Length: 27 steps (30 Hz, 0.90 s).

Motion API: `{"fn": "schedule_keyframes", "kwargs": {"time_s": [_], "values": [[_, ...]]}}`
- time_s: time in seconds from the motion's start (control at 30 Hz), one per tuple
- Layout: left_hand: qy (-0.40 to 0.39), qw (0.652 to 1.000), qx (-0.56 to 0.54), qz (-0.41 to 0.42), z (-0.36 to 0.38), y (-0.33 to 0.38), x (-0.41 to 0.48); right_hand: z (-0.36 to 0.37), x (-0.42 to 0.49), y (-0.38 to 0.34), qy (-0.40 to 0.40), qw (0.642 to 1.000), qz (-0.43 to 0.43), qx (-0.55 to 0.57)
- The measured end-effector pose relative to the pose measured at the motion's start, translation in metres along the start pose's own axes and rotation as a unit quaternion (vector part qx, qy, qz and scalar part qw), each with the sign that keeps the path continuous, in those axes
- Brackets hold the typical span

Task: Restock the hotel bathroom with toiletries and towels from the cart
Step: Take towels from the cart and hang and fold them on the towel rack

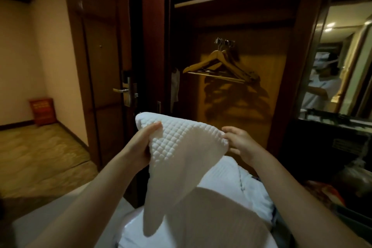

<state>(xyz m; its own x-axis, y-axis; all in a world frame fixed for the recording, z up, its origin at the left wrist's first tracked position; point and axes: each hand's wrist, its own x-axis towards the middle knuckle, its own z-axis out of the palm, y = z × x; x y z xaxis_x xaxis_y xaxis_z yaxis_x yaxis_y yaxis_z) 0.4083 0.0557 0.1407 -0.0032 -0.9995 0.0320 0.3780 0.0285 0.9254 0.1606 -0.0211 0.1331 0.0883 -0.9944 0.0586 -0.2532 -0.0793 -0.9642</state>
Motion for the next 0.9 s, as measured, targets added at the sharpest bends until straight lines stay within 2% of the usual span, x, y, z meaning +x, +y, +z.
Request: {"fn": "schedule_keyframes", "kwargs": {"time_s": [0.1, 0.2, 0.3, 0.37, 0.47, 0.53, 0.63, 0.7, 0.8, 0.9], "values": [[0.048, 0.998, 0.016, 0.043, 0.024, 0.002, -0.012, 0.0, -0.013, -0.004, -0.014, 0.999, -0.039, -0.005], [0.082, 0.993, 0.008, 0.083, 0.045, -0.003, -0.025, 0.003, -0.042, -0.02, -0.069, 0.991, -0.074, 0.088], [0.119, 0.988, -0.011, 0.096, 0.064, -0.009, -0.04, 0.004, -0.082, -0.035, -0.18, 0.965, -0.089, 0.167], [0.144, 0.984, -0.024, 0.103, 0.08, -0.01, -0.048, 0.004, -0.107, -0.038, -0.286, 0.937, -0.056, 0.191], [0.194, 0.971, -0.056, 0.128, 0.102, -0.007, -0.059, 0.005, -0.135, -0.032, -0.403, 0.905, -0.011, 0.134], [0.198, 0.966, -0.063, 0.154, 0.112, -0.005, -0.068, 0.007, -0.147, -0.026, -0.412, 0.904, 0.012, 0.111], [0.186, 0.964, -0.066, 0.179, 0.13, -0.007, -0.084, 0.008, -0.161, -0.017, -0.386, 0.91, 0.037, 0.147], [0.184, 0.962, -0.077, 0.187, 0.14, -0.011, -0.096, 0.008, -0.17, -0.013, -0.375, 0.896, 0.023, 0.235], [0.191, 0.963, -0.066, 0.178, 0.152, -0.021, -0.119, 0.014, -0.182, -0.013, -0.33, 0.853, 0.026, 0.404], [0.188, 0.966, -0.062, 0.168, 0.154, -0.032, -0.146, 0.025, -0.192, -0.012, -0.318, 0.836, 0.052, 0.445]]}}
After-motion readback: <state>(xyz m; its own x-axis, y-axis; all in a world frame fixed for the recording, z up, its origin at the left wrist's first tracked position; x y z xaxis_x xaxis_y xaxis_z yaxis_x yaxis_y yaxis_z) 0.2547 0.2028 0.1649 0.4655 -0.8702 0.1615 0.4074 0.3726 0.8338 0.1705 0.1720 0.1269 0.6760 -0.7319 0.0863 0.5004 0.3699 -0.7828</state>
